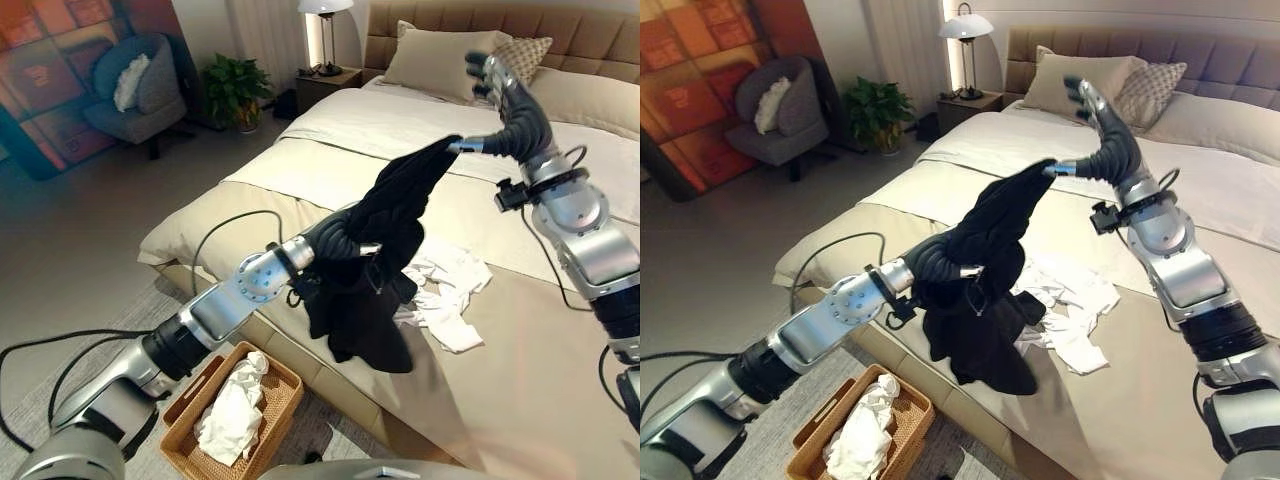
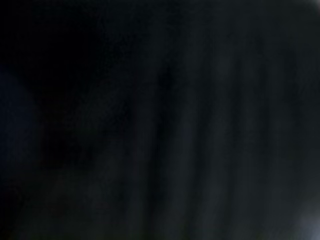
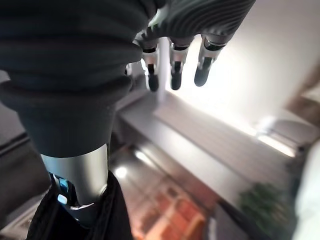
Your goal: Pick up clothes into the bucket
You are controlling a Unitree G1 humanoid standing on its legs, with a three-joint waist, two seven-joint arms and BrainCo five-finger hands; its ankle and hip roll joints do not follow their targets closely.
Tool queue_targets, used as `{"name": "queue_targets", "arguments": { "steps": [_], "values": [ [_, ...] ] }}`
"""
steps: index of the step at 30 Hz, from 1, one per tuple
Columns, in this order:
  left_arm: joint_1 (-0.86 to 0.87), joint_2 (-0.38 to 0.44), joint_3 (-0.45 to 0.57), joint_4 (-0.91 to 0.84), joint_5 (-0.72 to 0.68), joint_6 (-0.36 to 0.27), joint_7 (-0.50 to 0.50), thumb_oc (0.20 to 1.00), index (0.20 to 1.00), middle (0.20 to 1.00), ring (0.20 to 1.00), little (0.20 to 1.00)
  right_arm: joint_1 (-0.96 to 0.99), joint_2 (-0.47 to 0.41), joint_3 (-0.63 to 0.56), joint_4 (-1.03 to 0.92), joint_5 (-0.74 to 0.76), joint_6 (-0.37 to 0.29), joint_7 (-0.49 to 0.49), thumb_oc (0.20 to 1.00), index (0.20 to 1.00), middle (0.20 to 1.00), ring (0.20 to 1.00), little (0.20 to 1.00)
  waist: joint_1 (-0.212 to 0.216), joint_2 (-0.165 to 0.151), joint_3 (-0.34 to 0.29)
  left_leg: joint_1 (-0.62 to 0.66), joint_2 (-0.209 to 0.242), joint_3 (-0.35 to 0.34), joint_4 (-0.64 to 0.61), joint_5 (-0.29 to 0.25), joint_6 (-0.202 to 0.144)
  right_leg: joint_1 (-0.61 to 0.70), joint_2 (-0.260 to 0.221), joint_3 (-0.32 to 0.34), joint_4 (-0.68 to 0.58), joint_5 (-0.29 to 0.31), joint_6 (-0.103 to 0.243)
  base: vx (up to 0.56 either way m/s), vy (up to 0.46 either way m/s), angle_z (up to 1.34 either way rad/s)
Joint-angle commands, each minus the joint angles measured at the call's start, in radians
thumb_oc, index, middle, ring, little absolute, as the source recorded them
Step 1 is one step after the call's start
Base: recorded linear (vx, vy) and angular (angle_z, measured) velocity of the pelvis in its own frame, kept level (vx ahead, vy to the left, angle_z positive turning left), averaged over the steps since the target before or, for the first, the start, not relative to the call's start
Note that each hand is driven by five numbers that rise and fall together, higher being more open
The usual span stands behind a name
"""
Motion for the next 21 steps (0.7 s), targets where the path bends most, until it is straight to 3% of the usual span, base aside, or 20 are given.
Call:
{"name": "queue_targets", "arguments": {
  "steps": [1, 2, 4, 6, 7, 9, 10, 11, 14, 16, 21],
  "values": [
    [0.027, 0.185, 0.199, -0.144, -0.105, -0.110, 0.075, 0.200, 0.200, 0.200, 0.200, 0.200, -0.067, -0.036, -0.096, 0.148, -0.029, 0.011, -0.119, 1.000, 1.000, 1.000, 1.000, 1.000, 0.053, -0.053, -0.013, -0.032, -0.020, -0.014, 0.121, -0.128, 0.004, -0.089, -0.044, -0.009, 0.190, -0.080, 0.006, -0.01, 0.009, 0.16],
    [0.031, 0.188, 0.202, -0.147, -0.106, -0.109, 0.075, 0.200, 0.200, 0.200, 0.200, 0.200, -0.070, -0.035, -0.093, 0.151, -0.029, 0.010, -0.119, 1.000, 1.000, 1.000, 1.000, 1.000, 0.050, -0.054, -0.013, -0.033, -0.021, -0.015, 0.121, -0.128, 0.004, -0.090, -0.044, -0.010, 0.191, -0.080, 0.006, -0.01, 0.016, 0.18],
    [0.093, 0.298, 0.320, -0.198, -0.111, -0.128, 0.115, 0.200, 0.200, 0.200, 0.200, 0.200, -0.053, -0.038, -0.112, 0.240, -0.054, 0.027, -0.141, 1.000, 1.000, 1.000, 1.000, 1.000, 0.071, -0.047, -0.008, -0.042, -0.029, -0.036, 0.131, -0.127, 0.007, -0.099, -0.051, -0.025, 0.210, -0.083, 0.005, -0.01, 0.020, 0.24],
    [0.148, 0.323, 0.385, -0.220, -0.107, -0.132, 0.132, 0.200, 0.200, 0.200, 0.200, 0.200, -0.049, -0.033, -0.110, 0.272, -0.073, 0.031, -0.147, 1.000, 1.000, 1.000, 1.000, 1.000, 0.071, -0.045, -0.005, -0.049, -0.033, -0.043, 0.136, -0.128, 0.009, -0.106, -0.055, -0.031, 0.220, -0.086, 0.005, -0.02, 0.022, 0.28],
    [0.239, 0.339, 0.497, -0.239, -0.080, -0.148, 0.173, 0.200, 0.200, 0.200, 0.200, 0.200, -0.021, -0.031, -0.130, 0.306, -0.111, 0.040, -0.166, 1.000, 1.000, 1.000, 1.000, 1.000, 0.087, -0.043, 0.005, -0.060, -0.039, -0.053, 0.147, -0.131, 0.012, -0.114, -0.059, -0.036, 0.227, -0.089, 0.004, -0.01, 0.024, 0.28],
    [0.344, 0.319, 0.631, -0.255, -0.039, -0.168, 0.235, 0.200, 0.200, 0.200, 0.200, 0.200, 0.013, -0.019, -0.159, 0.346, -0.145, 0.056, -0.186, 1.000, 1.000, 1.000, 1.000, 1.000, 0.106, -0.041, 0.024, -0.073, -0.046, -0.058, 0.167, -0.143, 0.015, -0.123, -0.064, -0.039, 0.240, -0.100, 0.002, -0.02, 0.023, 0.19],
    [0.353, 0.318, 0.640, -0.261, -0.038, -0.166, 0.236, 0.200, 0.200, 0.200, 0.200, 0.200, 0.011, -0.017, -0.156, 0.345, -0.146, 0.056, -0.186, 1.000, 1.000, 1.000, 1.000, 1.000, 0.102, -0.041, 0.023, -0.078, -0.047, -0.058, 0.167, -0.138, 0.016, -0.126, -0.065, -0.039, 0.239, -0.094, 0.003, -0.06, 0.016, 0.13],
    [0.415, 0.232, 0.723, -0.262, 0.029, -0.187, 0.318, 0.200, 0.200, 0.200, 0.200, 0.200, 0.033, 0.004, -0.170, 0.364, -0.218, 0.066, -0.214, 1.000, 1.000, 1.000, 1.000, 1.000, 0.116, -0.040, 0.049, -0.102, -0.054, -0.063, 0.192, -0.148, 0.019, -0.149, -0.071, -0.037, 0.261, -0.102, 0.001, -0.11, 0.028, 0.09],
    [0.448, 0.168, 0.768, -0.242, 0.116, -0.196, 0.384, 0.200, 0.200, 0.200, 0.200, 0.200, 0.049, 0.032, -0.190, 0.376, -0.231, 0.054, -0.249, 1.000, 1.000, 1.000, 1.000, 1.000, 0.121, -0.034, 0.080, -0.149, -0.064, -0.068, 0.222, -0.144, 0.024, -0.196, -0.079, -0.032, 0.288, -0.098, -0.001, -0.13, 0.036, 0.10],
    [0.471, 0.109, 0.811, -0.189, 0.216, -0.203, 0.484, 0.200, 0.200, 0.200, 0.200, 0.200, 0.058, 0.056, -0.204, 0.442, -0.280, 0.058, -0.298, 1.000, 1.000, 1.000, 1.000, 1.000, 0.132, -0.015, 0.132, -0.216, -0.077, -0.069, 0.265, -0.147, 0.033, -0.278, -0.092, -0.021, 0.351, -0.104, -0.006, -0.13, 0.069, 0.15],
    [0.468, 0.091, 0.822, -0.101, 0.263, -0.197, 0.560, 0.200, 0.200, 0.200, 0.200, 0.200, 0.032, 0.036, -0.188, 0.524, -0.327, 0.078, -0.328, 1.000, 1.000, 1.000, 1.000, 1.000, 0.137, 0.012, 0.209, -0.316, -0.086, -0.053, 0.347, -0.164, 0.039, -0.386, -0.115, 0.010, 0.461, -0.131, -0.012, -0.11, 0.070, 0.04]
  ]
}}
